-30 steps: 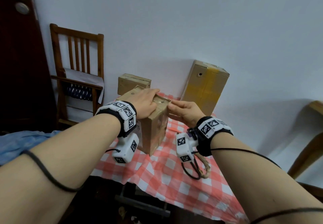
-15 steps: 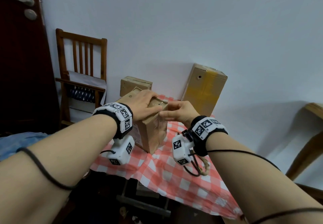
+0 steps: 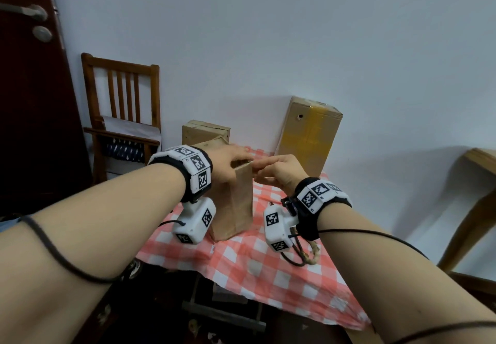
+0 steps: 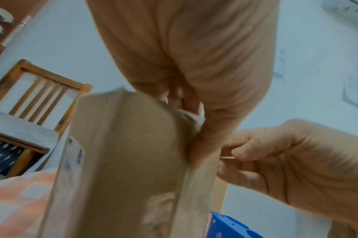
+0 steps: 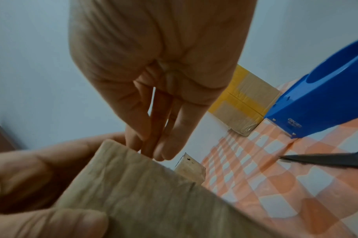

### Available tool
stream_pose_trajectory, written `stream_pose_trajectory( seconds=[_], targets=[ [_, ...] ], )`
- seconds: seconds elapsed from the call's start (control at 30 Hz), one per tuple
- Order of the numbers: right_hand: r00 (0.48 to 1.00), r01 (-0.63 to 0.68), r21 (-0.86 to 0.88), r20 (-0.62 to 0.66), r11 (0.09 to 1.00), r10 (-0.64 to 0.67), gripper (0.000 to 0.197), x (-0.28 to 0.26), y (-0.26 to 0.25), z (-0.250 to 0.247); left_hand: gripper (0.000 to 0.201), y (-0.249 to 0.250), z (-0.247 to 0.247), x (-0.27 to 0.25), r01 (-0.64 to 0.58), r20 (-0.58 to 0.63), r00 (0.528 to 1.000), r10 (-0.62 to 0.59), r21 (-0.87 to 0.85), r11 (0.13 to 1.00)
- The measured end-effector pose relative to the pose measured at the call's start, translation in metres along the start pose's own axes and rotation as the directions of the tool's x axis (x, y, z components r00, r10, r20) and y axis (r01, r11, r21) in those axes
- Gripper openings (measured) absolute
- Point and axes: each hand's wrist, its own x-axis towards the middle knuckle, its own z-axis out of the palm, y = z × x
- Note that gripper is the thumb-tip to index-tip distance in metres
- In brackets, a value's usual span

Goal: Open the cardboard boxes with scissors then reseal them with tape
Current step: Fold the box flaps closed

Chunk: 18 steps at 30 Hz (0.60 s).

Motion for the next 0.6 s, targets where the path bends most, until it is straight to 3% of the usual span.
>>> stream_pose_trajectory(
  seconds=[0.1,0.2,0.27,0.33,0.4,0.5,0.6],
  targets=[
    [0.998,-0.054,-0.049,-0.033,0.997,0.052,0.028,-0.002,0.006,-0.01,0.076,0.013,0.002,0.007,-0.007,0.059,0.998,0.003,0.067,0.998],
    [0.989,-0.126,-0.115,-0.097,0.985,0.115,0.024,-0.004,0.017,-0.026,0.064,0.023,0.01,0.016,0.028,0.001,1.0,-0.028,0.043,0.999],
    [0.964,-0.198,-0.121,-0.204,0.973,0.171,0.023,-0.003,0.027,-0.041,0.062,0.025,0.016,0.022,0.164,-0.073,0.985,-0.155,0.151,0.975],
    [0.929,-0.27,-0.133,-0.297,0.954,0.222,0.023,-0.007,0.037,-0.053,0.098,0.025,0.021,0.022,0.406,-0.115,0.914,-0.39,0.237,0.883],
    [0.902,-0.346,-0.256,-0.356,0.903,0.245,0.012,-0.011,0.05,-0.065,0.104,0.027,0.024,0.019,0.488,-0.08,0.872,-0.482,0.206,0.848],
    [0.87,-0.442,-0.434,-0.42,0.785,0.258,0.014,-0.012,0.071,-0.08,0.084,0.025,0.025,0.022,0.435,-0.04,0.899,-0.437,0.201,0.878],
    [0.869,-0.474,-0.584,-0.429,0.659,0.246,0.024,-0.013,0.083,-0.089,0.074,0.028,0.02,0.024,0.259,-0.074,0.966,-0.248,0.252,0.932]
  ],
)
